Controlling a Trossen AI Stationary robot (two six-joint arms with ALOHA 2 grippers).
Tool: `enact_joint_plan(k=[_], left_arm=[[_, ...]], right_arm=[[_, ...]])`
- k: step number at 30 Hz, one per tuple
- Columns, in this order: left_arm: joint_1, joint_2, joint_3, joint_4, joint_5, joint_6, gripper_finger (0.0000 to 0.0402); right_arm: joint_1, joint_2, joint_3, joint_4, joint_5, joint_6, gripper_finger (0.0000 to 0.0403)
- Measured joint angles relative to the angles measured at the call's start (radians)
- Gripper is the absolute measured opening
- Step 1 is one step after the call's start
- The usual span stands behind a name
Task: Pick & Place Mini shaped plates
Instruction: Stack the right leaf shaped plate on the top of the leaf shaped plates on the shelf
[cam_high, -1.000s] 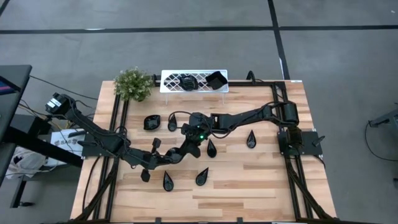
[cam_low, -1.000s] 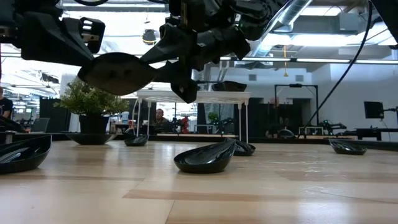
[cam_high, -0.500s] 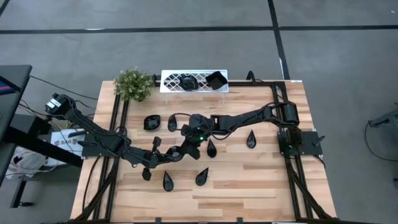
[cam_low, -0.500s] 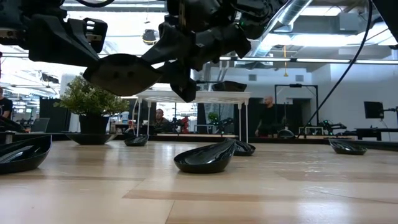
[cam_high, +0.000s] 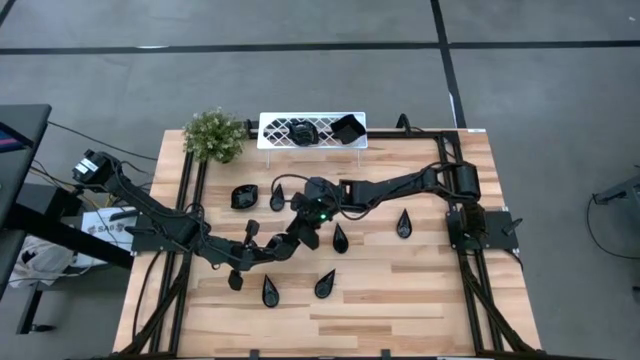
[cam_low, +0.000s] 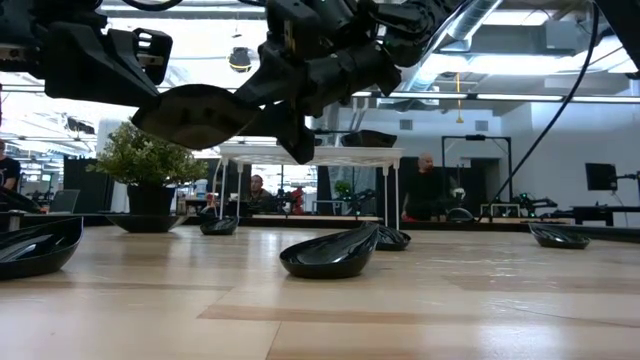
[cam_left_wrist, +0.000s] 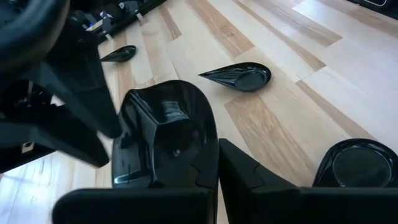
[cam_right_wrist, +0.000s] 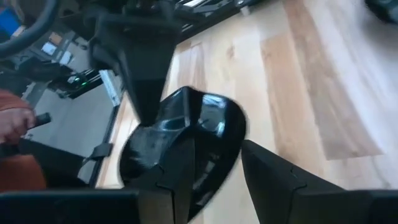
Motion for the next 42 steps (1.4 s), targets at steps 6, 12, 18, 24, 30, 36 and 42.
enact_joint_plan(k=[6, 12, 18, 24, 30, 36, 42], left_arm=[[0.0, 0.0, 0.0, -0.002, -0.002, 0.003, 0.0008], [0.0, 0.0, 0.0, -0.004, -0.015, 0.006, 0.0006], [0.0, 0.0, 0.0, -0.004, -0.015, 0.006, 0.0009], [0.0, 0.0, 0.0, -0.001, -0.015, 0.006, 0.0006], [0.0, 0.0, 0.0, -0.001, -0.015, 0.006, 0.0008], [0.0, 0.0, 0.0, -0.002, -0.009, 0.006, 0.0008], [0.0, 0.0, 0.0, -0.002, -0.016, 0.007, 0.0007]], right_arm=[[0.026, 0.0, 0.0, -0.027, -0.01, -0.001, 0.0129], [0.024, 0.0, 0.0, -0.036, -0.008, -0.003, 0.0129], [0.013, 0.0, 0.0, -0.039, 0.001, -0.011, 0.0129], [-0.002, 0.0, 0.0, -0.022, 0.046, -0.011, 0.0129], [0.008, 0.0, 0.0, -0.04, 0.021, -0.011, 0.0129], [0.034, 0.0, -0.001, -0.056, 0.02, -0.011, 0.0129], [0.022, 0.0, -0.001, -0.051, 0.02, -0.01, 0.0118]])
